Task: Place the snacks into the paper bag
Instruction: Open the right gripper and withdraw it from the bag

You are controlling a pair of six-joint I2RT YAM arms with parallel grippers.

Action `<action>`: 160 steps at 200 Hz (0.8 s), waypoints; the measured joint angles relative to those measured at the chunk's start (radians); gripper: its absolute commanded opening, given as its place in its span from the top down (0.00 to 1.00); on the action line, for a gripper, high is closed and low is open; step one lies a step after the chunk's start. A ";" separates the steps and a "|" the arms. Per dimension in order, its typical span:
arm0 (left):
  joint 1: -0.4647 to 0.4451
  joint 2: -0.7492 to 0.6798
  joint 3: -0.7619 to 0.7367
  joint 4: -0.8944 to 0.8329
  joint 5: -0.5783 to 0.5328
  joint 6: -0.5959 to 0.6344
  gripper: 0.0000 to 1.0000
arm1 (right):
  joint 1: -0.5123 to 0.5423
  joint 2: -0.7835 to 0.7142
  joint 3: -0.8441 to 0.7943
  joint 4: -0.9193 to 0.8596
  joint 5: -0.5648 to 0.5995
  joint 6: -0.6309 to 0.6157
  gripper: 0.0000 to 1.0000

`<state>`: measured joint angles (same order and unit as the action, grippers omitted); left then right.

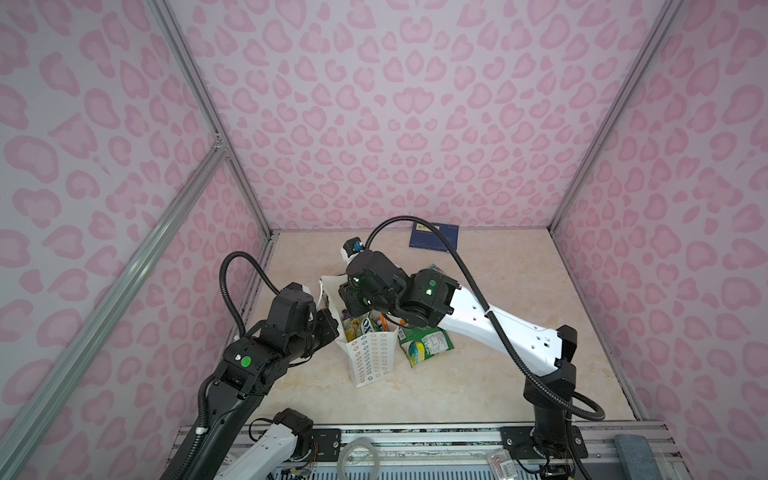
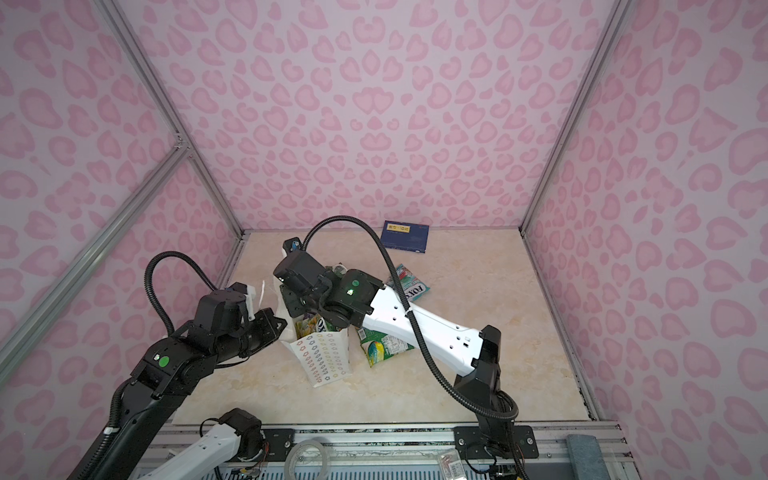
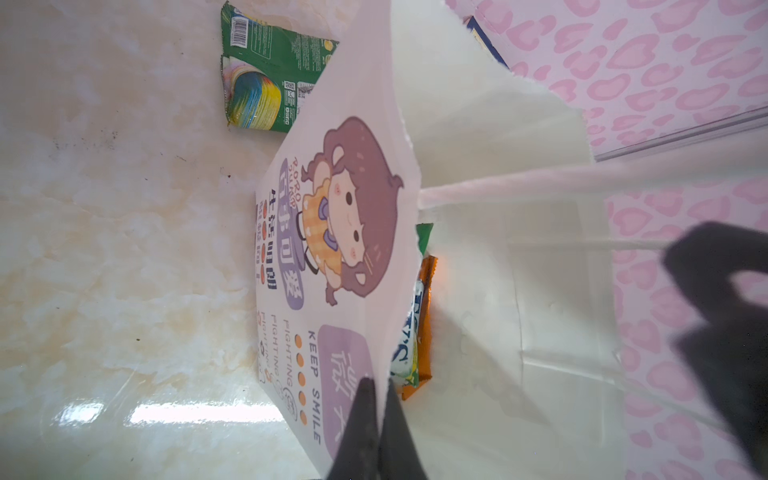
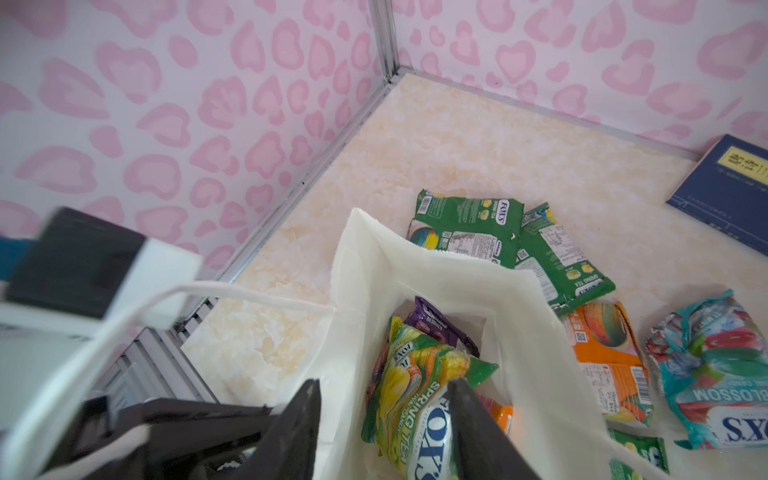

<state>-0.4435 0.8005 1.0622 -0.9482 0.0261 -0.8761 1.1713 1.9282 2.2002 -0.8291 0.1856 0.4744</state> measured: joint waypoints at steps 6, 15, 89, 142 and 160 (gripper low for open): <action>0.000 0.000 0.000 0.000 0.000 0.001 0.93 | 0.000 -0.012 0.013 0.001 -0.003 -0.009 0.38; 0.000 0.002 0.000 0.000 0.000 0.010 0.88 | 0.000 -0.027 0.032 0.000 -0.006 -0.023 0.35; 0.000 0.008 0.088 -0.063 -0.010 0.047 0.46 | 0.019 -0.145 0.119 -0.049 -0.025 -0.119 0.23; -0.001 0.070 0.224 -0.187 -0.076 0.122 0.40 | 0.018 -0.314 -0.067 -0.075 0.074 -0.126 0.12; -0.001 0.111 0.261 -0.220 -0.089 0.148 0.44 | 0.020 -0.397 -0.166 -0.073 0.111 -0.116 0.08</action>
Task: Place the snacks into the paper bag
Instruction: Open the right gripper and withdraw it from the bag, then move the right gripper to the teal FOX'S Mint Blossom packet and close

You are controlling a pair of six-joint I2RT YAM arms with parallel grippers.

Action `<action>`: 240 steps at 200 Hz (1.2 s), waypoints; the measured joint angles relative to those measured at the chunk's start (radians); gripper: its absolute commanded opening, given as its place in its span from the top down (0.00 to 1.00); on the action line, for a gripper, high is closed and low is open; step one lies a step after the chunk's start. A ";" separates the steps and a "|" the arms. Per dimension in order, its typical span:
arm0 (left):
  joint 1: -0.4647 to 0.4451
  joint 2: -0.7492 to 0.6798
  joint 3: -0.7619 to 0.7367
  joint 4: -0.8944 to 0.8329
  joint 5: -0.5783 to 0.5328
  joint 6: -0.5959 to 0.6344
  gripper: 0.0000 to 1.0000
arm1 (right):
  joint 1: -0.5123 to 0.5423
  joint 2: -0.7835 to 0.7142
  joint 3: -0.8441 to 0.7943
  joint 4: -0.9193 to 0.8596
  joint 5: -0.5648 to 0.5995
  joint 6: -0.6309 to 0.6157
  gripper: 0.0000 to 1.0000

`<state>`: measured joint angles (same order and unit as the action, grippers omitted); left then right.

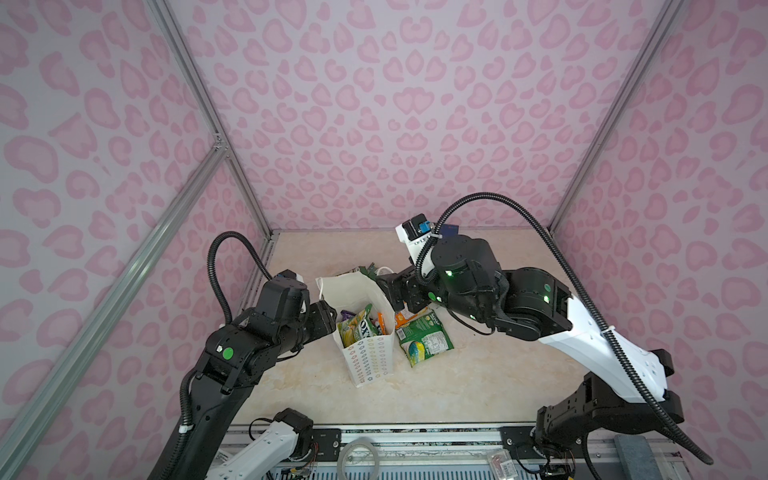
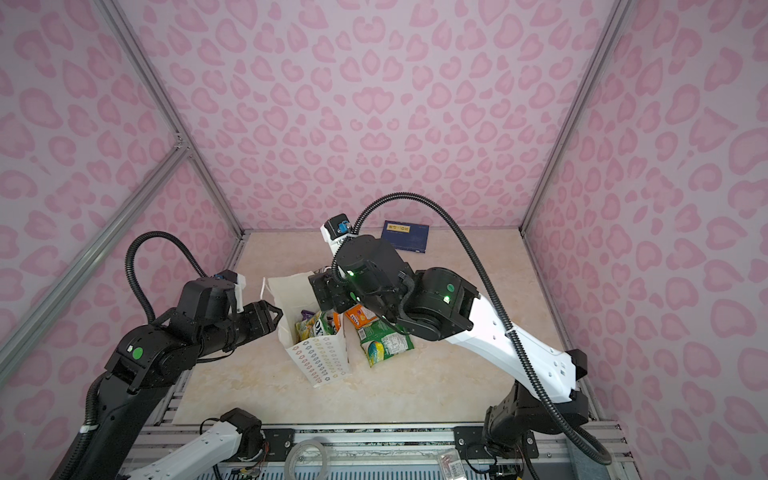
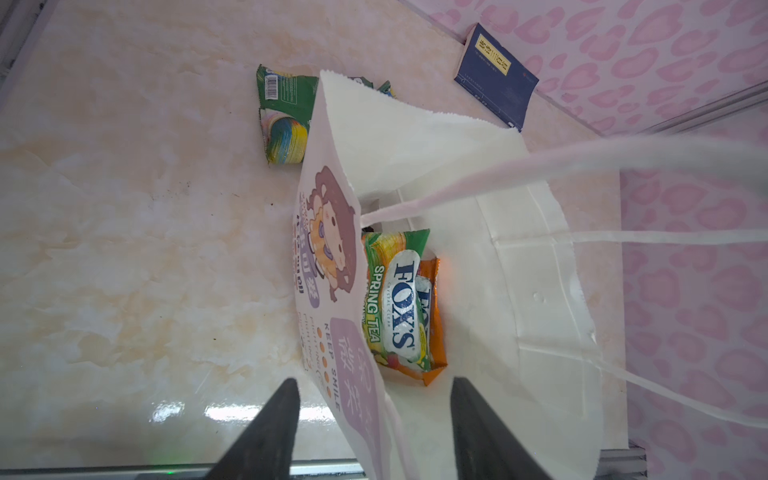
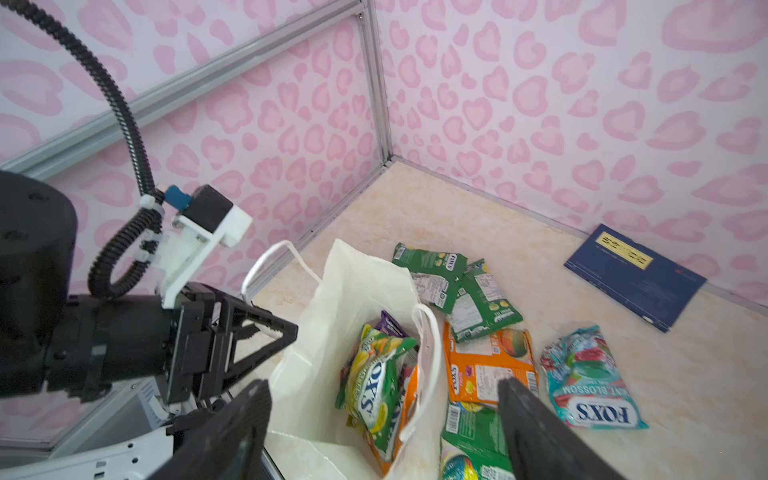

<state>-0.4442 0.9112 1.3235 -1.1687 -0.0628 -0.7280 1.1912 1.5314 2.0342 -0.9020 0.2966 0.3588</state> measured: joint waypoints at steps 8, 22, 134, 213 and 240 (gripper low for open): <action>0.000 0.021 0.019 -0.019 -0.007 0.015 0.46 | 0.000 -0.041 -0.049 0.002 0.020 0.007 0.06; 0.000 0.062 0.063 -0.041 -0.021 0.033 0.52 | -0.003 -0.106 -0.121 0.001 0.058 0.025 0.04; 0.000 0.216 0.247 -0.097 -0.072 0.180 0.97 | -0.640 -0.346 -0.778 0.214 -0.279 0.135 0.03; 0.000 0.239 0.246 -0.085 -0.127 0.281 0.97 | -0.897 -0.037 -0.965 0.496 -0.479 0.233 0.03; 0.000 0.190 0.178 -0.062 -0.147 0.297 0.97 | -0.908 0.082 -0.985 0.592 -0.552 0.275 0.07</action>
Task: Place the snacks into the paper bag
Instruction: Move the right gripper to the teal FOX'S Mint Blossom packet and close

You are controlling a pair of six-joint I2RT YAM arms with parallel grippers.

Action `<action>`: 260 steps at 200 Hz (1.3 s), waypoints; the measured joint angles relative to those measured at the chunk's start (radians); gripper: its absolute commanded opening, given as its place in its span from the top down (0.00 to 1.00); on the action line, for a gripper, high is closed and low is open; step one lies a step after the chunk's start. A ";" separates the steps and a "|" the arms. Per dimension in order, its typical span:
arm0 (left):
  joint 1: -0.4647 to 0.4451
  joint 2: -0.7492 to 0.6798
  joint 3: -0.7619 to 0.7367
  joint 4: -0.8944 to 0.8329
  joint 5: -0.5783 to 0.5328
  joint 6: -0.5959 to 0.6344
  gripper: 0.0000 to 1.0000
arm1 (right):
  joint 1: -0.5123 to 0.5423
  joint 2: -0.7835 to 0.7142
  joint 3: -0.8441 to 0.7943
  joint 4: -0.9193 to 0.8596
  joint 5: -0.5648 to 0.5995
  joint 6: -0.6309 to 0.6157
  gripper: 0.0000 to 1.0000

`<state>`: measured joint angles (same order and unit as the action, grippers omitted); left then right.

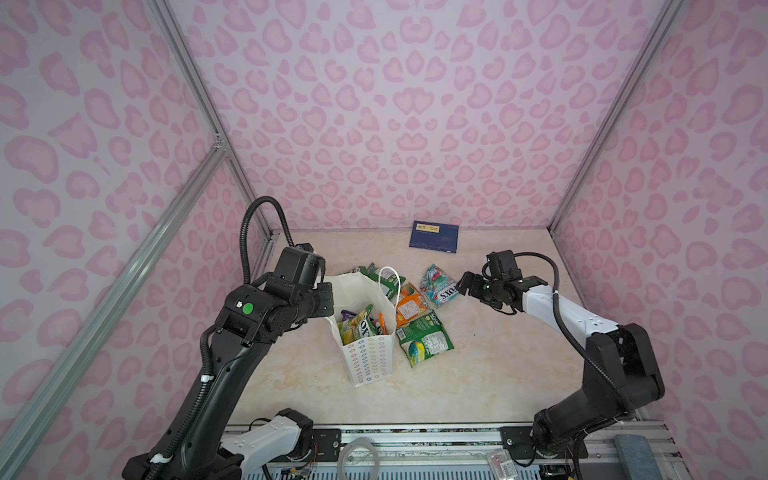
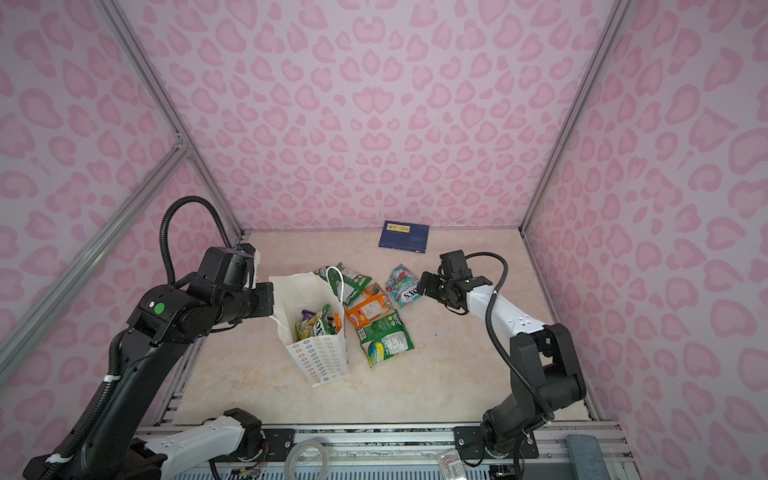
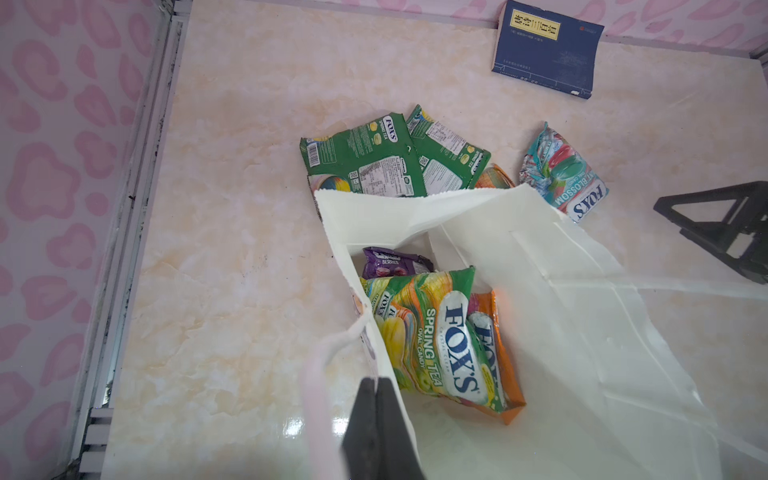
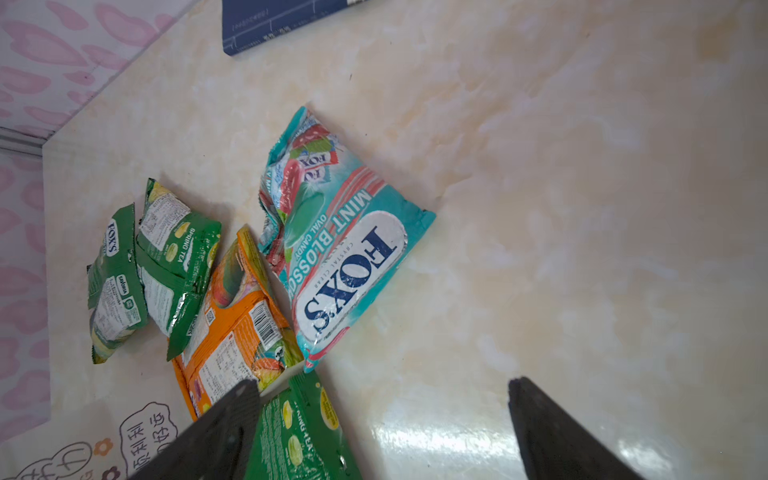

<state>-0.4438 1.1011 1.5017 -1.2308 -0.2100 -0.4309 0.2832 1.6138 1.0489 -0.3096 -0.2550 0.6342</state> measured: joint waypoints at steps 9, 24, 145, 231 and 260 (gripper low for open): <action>0.000 -0.019 -0.029 0.013 -0.001 0.012 0.97 | -0.002 0.042 0.000 0.025 -0.021 0.010 0.08; 0.000 -0.042 -0.066 0.039 -0.004 0.025 0.97 | -0.002 0.105 0.010 0.062 -0.052 0.031 0.13; 0.000 -0.262 -0.365 0.261 -0.015 0.073 0.94 | 0.002 0.328 0.079 0.303 -0.105 0.133 0.31; 0.004 -0.234 -0.438 0.346 -0.021 0.076 0.97 | -0.002 0.335 0.031 0.394 -0.138 0.167 0.85; 0.052 -0.259 -0.486 0.386 0.023 0.076 0.97 | -0.002 0.306 0.006 0.387 -0.142 0.166 0.93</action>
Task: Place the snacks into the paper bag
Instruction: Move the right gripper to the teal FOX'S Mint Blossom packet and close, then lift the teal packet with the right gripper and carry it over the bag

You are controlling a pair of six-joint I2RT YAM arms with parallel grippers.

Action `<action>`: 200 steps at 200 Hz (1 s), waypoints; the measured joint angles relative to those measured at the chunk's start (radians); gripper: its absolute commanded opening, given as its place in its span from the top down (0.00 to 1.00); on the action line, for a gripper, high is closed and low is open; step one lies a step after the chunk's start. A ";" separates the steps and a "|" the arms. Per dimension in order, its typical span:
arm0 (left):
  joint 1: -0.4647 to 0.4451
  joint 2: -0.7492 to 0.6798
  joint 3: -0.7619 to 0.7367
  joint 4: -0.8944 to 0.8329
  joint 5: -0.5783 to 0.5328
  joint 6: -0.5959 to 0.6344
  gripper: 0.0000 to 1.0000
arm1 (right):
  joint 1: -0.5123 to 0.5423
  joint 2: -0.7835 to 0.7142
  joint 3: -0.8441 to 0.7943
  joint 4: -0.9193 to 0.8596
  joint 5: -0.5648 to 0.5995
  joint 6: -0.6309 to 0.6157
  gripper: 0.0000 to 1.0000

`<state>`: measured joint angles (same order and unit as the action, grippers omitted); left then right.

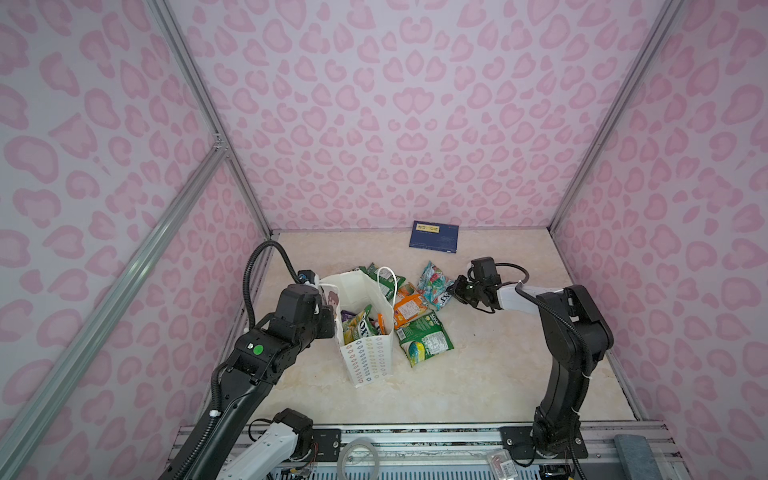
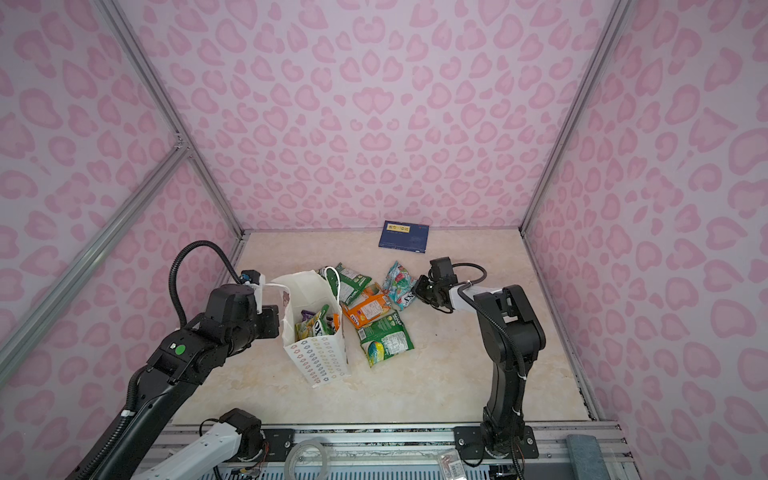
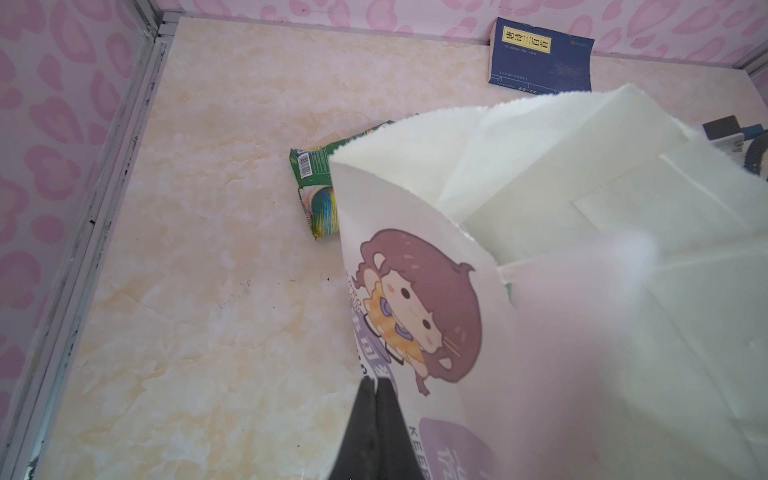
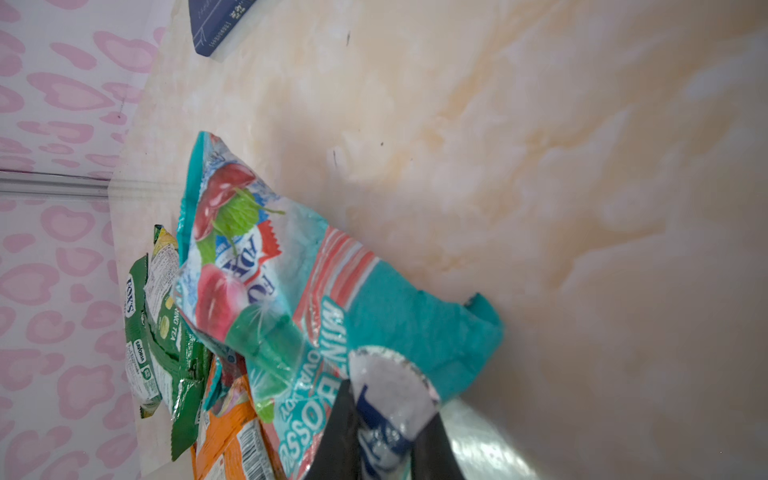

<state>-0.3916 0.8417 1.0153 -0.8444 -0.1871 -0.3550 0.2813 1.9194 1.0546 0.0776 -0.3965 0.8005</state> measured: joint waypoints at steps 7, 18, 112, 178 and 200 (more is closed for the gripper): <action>0.016 -0.010 -0.010 0.011 0.020 0.000 0.97 | 0.000 -0.011 -0.008 -0.007 0.000 0.000 0.94; 0.039 -0.027 -0.026 0.028 0.045 0.000 0.97 | 0.000 -0.035 -0.021 -0.021 0.000 0.000 0.97; 0.058 -0.047 -0.064 0.072 0.153 0.000 0.97 | 0.015 -0.355 -0.092 -0.174 0.024 -0.048 1.00; 0.058 -0.050 -0.069 0.085 0.153 0.000 0.97 | 0.040 -0.564 -0.068 -0.322 0.092 -0.106 1.00; 0.058 -0.045 -0.069 0.087 0.153 0.000 0.97 | 0.065 -0.623 -0.042 -0.374 0.130 -0.123 1.00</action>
<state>-0.3332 0.7967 0.9463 -0.7570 -0.0338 -0.3553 0.3466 1.2968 1.0126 -0.2962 -0.2661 0.6773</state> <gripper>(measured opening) 0.054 0.129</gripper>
